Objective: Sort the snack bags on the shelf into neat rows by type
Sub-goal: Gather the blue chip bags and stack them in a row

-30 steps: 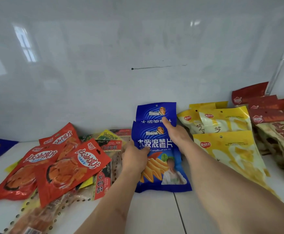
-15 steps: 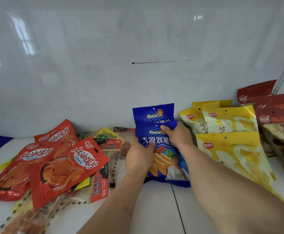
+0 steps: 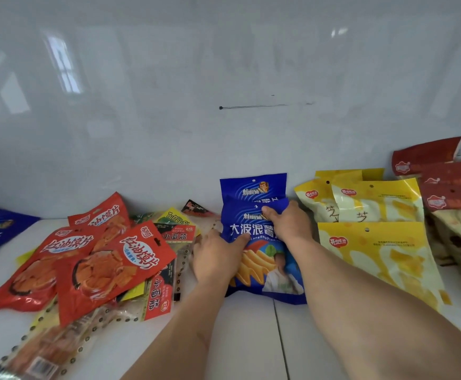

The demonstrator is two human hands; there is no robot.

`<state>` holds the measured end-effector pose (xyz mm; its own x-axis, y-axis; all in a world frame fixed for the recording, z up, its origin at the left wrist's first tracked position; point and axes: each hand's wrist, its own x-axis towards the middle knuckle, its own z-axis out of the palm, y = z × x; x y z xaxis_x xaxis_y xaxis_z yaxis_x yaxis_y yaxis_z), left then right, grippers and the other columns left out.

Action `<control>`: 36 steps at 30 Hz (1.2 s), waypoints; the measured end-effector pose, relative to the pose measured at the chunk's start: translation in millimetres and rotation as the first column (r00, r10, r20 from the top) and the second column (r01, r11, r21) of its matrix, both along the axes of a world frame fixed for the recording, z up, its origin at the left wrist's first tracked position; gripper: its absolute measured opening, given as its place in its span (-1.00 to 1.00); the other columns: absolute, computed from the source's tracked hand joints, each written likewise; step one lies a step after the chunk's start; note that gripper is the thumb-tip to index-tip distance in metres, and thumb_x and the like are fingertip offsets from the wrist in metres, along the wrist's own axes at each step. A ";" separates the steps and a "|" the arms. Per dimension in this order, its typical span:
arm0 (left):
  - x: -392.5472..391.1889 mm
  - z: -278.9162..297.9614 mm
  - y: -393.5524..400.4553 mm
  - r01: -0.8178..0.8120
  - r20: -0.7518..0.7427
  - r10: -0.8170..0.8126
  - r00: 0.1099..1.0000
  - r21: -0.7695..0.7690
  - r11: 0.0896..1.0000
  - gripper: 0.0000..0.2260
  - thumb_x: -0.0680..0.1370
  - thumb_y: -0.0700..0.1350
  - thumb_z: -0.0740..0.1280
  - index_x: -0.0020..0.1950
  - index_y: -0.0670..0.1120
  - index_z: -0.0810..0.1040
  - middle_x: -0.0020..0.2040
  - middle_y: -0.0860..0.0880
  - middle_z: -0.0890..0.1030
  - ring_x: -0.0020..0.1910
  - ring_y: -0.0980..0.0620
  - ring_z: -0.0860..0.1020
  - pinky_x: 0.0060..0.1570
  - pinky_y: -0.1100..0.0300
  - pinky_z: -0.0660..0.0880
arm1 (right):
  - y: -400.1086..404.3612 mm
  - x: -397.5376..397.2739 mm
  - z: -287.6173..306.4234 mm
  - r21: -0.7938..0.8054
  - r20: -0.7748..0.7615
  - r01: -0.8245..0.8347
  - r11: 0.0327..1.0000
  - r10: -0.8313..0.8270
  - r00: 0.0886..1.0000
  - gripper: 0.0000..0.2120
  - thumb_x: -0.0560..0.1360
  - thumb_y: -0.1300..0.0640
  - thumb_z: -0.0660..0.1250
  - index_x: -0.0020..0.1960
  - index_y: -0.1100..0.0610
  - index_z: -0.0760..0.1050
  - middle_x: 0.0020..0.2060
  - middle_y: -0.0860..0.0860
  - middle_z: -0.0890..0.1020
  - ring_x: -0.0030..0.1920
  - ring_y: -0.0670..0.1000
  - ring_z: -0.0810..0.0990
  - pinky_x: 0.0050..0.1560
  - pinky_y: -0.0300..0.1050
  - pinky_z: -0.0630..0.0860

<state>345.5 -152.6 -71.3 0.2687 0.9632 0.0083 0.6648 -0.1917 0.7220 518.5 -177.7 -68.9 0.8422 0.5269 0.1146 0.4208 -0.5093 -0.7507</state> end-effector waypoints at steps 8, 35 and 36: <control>-21.6 8.5 7.3 -0.031 -0.021 0.031 0.999 -0.008 0.999 -0.37 0.45 0.48 0.19 0.19 -0.03 0.49 0.11 -0.05 0.61 0.15 -0.08 0.55 0.18 -0.09 0.51 | -8.3 -6.9 6.7 0.028 -0.055 -0.001 1.000 0.002 0.998 -0.42 0.50 -0.25 0.37 0.26 0.18 0.34 0.15 0.12 0.65 0.03 0.13 0.67 -0.20 -0.12 0.49; -266.7 72.2 58.7 -0.016 0.170 -0.022 0.985 0.217 0.976 -0.87 0.62 -0.06 0.22 -0.01 -0.06 0.53 -0.12 -0.08 0.64 -0.18 -0.08 0.56 -0.29 0.12 0.37 | 68.3 -293.8 71.0 -0.329 0.603 -0.297 0.896 0.442 0.664 -0.74 0.62 0.12 0.10 0.13 0.13 0.54 0.12 0.11 0.60 0.14 0.20 0.54 0.09 0.06 0.42; -286.0 70.9 64.2 -0.040 0.136 0.009 0.991 0.230 0.972 -0.87 0.63 -0.05 0.21 -0.01 -0.04 0.52 -0.12 -0.05 0.63 -0.18 -0.06 0.56 -0.28 0.12 0.38 | 74.9 -310.6 71.4 -0.333 0.607 -0.306 0.892 0.451 0.654 -0.73 0.63 0.10 0.10 0.15 0.13 0.54 0.13 0.12 0.60 0.16 0.20 0.55 0.12 0.06 0.43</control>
